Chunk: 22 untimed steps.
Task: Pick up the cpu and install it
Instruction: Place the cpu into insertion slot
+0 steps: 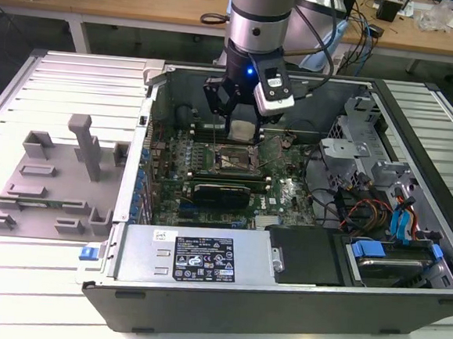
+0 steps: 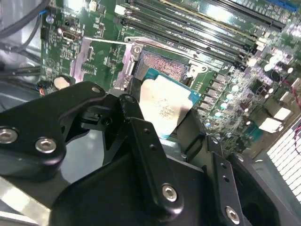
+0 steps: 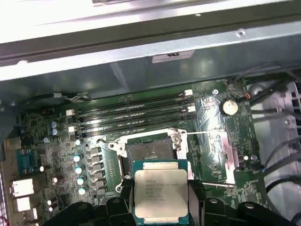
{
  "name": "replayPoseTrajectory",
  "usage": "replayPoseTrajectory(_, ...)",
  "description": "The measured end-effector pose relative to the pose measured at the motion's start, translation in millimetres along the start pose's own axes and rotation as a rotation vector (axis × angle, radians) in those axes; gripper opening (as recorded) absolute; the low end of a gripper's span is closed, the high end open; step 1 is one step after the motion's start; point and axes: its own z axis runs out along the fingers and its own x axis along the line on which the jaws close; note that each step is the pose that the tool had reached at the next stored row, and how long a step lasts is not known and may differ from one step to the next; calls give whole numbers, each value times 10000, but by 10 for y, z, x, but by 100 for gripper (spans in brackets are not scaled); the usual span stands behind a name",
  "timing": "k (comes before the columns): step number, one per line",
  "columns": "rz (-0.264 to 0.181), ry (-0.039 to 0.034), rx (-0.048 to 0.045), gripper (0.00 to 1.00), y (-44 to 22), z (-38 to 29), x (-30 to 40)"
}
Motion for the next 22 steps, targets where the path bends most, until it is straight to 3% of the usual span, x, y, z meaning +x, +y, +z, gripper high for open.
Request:
replayPoseTrajectory(4, 1331, -73, 40, 55, 0, 0, 0)
replayPoseTrajectory(11, 2541, -140, 77, 55, 0, 0, 0)
replayPoseTrajectory(14, 3560, -196, 108, 55, 0, 0, 0)
replayPoseTrajectory(21, 4797, -264, 145, 55, 0, 0, 0)
replayPoseTrajectory(22, 5201, -287, 158, 55, 0, 0, 0)
